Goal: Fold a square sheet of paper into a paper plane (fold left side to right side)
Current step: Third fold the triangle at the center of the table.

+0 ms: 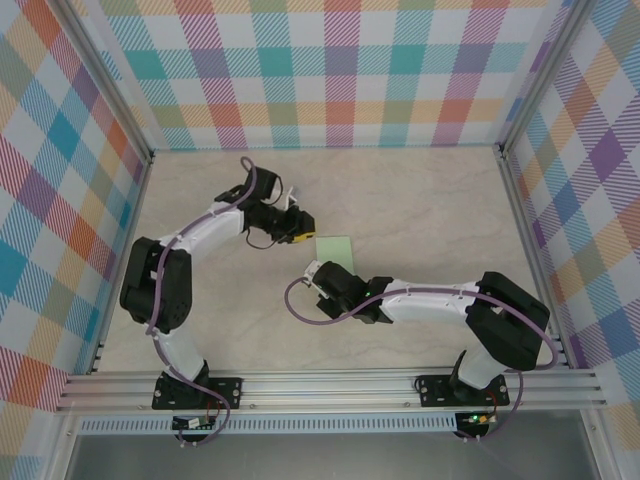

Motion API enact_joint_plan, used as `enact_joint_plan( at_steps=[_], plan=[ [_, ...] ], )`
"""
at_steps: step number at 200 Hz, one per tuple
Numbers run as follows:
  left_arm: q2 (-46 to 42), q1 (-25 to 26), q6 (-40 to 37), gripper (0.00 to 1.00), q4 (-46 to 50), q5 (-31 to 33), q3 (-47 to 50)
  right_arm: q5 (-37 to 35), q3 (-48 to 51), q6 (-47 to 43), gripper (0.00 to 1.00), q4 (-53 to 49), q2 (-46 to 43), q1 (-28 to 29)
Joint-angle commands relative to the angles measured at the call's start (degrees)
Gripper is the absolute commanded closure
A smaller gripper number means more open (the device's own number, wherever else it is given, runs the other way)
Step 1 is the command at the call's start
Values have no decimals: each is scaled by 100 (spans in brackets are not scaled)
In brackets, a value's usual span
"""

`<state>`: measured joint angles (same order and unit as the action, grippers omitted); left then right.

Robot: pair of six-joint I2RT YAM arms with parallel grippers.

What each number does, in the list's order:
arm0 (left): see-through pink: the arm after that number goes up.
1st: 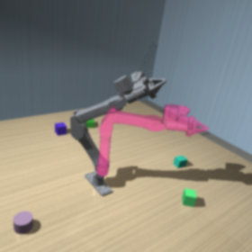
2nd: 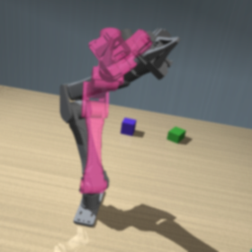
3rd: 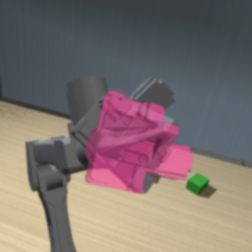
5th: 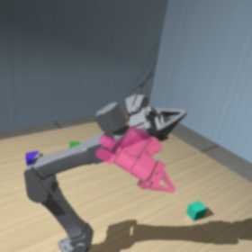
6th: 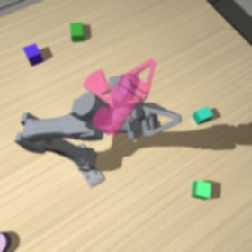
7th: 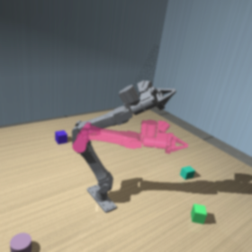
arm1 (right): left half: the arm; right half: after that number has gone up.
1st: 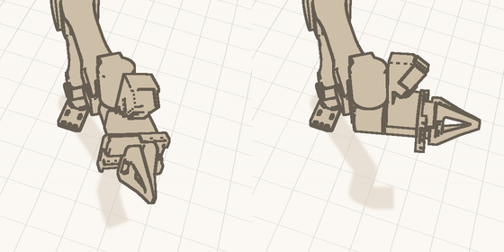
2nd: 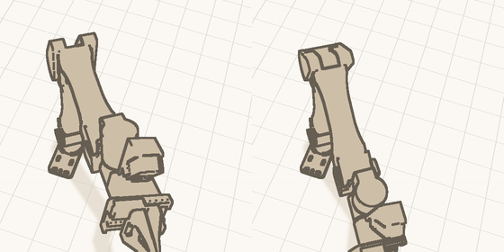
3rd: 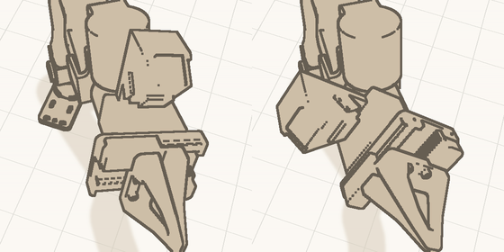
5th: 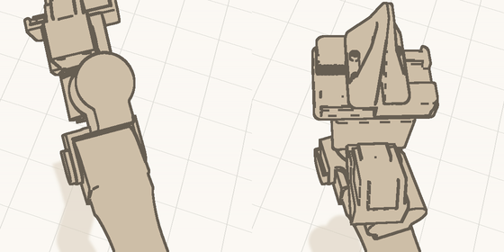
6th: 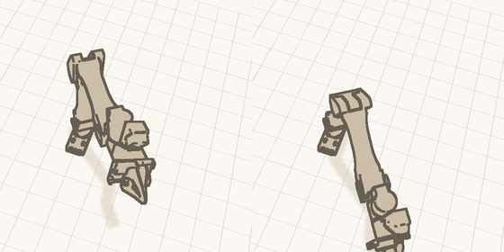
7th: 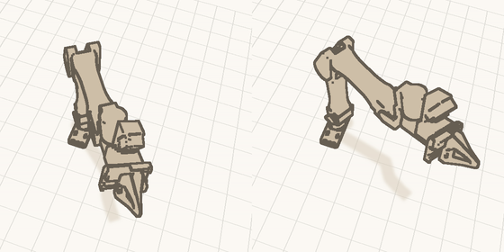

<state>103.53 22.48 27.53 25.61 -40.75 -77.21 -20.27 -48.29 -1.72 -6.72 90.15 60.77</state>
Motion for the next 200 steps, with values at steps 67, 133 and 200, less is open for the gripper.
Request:
enact_joint_plan(
  at_steps=[67,133,200],
  plan=[
    [2164,586,-591,86,732,-38,-1756,313,80,314,100,141,-110,-100],
    [2491,644,-778,87,948,376,-1796,637,40,467,100,52,-151,-266],
    [2707,679,-922,88,1069,589,-1780,1383,11,705,100,-45,-208,-660]
  ],
)
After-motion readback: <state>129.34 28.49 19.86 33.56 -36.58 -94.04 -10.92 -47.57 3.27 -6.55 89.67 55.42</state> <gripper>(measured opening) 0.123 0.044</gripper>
